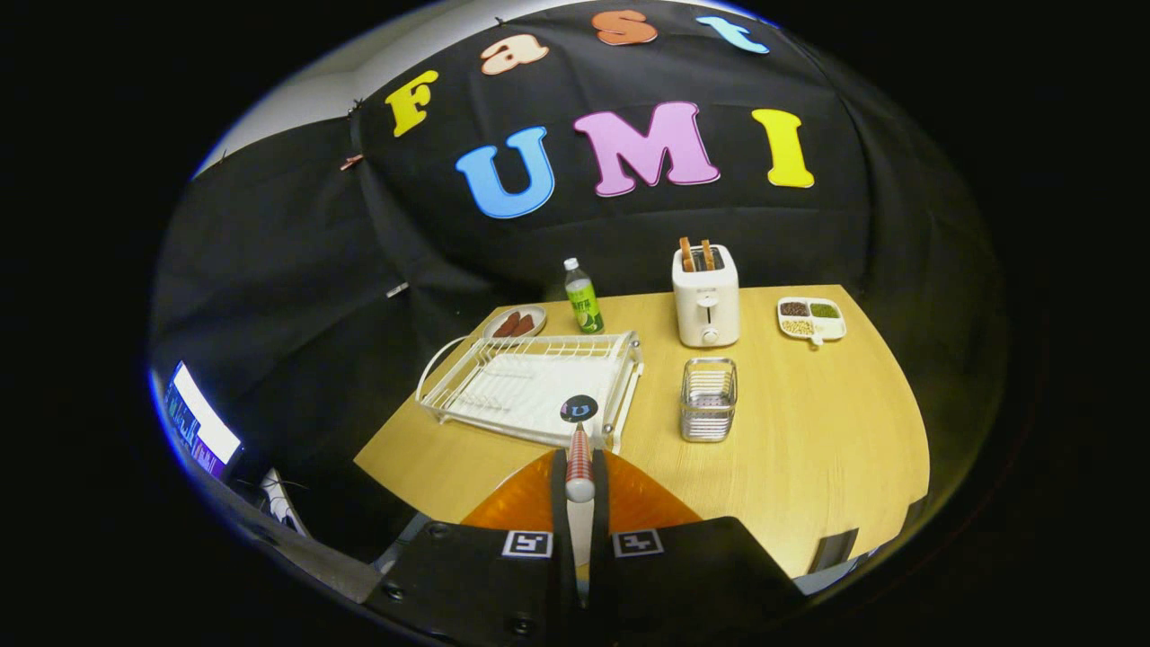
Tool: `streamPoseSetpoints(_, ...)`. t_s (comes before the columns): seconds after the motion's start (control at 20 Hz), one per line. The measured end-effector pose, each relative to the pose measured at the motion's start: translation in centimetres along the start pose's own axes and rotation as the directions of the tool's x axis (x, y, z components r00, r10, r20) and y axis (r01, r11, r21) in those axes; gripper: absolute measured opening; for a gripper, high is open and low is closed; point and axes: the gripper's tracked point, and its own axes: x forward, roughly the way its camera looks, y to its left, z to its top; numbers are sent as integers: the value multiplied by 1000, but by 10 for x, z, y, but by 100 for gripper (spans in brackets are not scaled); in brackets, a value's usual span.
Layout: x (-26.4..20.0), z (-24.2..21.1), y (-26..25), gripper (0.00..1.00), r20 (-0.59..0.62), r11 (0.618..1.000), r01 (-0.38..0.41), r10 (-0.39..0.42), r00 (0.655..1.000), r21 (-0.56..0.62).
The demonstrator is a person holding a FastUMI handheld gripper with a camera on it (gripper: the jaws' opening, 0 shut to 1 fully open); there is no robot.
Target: Take the plate from the dish rack, then take the spoon from the basket and place it into the plate.
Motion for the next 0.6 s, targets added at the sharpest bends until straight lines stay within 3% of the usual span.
streamPoseSetpoints(0.35,42,-88,22,10,-177,1000,-24,22,984,-5)
streamPoseSetpoints(0.6,74,-122,27,10,-249,1000,-21,16,968,-16)
